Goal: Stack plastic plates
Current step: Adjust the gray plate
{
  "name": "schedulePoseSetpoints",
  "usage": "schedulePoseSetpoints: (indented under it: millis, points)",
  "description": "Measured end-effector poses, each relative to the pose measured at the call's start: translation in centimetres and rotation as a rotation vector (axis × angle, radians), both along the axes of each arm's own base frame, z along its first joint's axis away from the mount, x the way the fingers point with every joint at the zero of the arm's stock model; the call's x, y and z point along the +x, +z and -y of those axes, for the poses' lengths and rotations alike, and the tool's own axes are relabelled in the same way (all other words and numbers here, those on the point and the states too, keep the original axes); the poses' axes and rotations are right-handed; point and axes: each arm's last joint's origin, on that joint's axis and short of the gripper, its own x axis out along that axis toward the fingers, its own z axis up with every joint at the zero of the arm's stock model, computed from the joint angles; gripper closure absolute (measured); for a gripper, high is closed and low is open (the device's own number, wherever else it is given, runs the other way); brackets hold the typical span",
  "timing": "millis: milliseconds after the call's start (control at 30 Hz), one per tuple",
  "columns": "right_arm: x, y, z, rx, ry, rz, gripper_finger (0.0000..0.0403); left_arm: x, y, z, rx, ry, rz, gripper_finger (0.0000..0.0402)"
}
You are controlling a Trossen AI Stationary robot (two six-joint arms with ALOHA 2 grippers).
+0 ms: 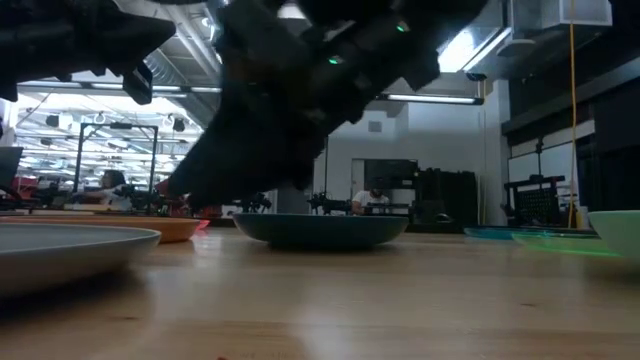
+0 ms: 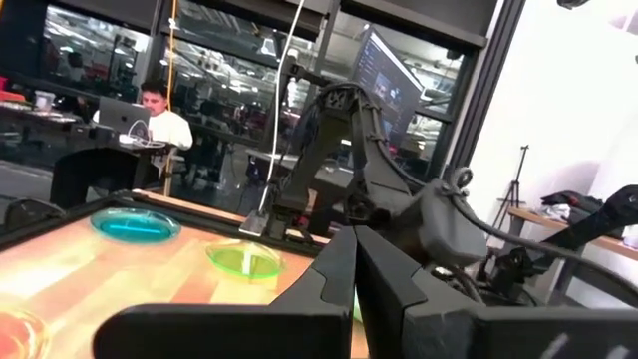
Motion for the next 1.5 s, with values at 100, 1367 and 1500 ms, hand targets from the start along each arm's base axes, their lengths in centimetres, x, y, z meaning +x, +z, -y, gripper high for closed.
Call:
schedulePoseSetpoints:
  millis: [100,1367,1500]
  points:
    - [0.7,0.2,-1.0,0.05,-0.039,-0.02,0.0246,0.0,0.0,0.1,-0.002,-0.008,0.0,0.0398]
    - [0.8,-2.7,-3.3,0.257,-0.299,-0.126,0.0246,0.0,-0.2,0.9,-0.083,-0.042,-0.027,0.0398]
    - [1.1,-3.0,-3.5,0.295,-0.287,-0.095,0.0246,0.0,-0.3,0.9,-0.083,-0.042,-0.027,0.0398]
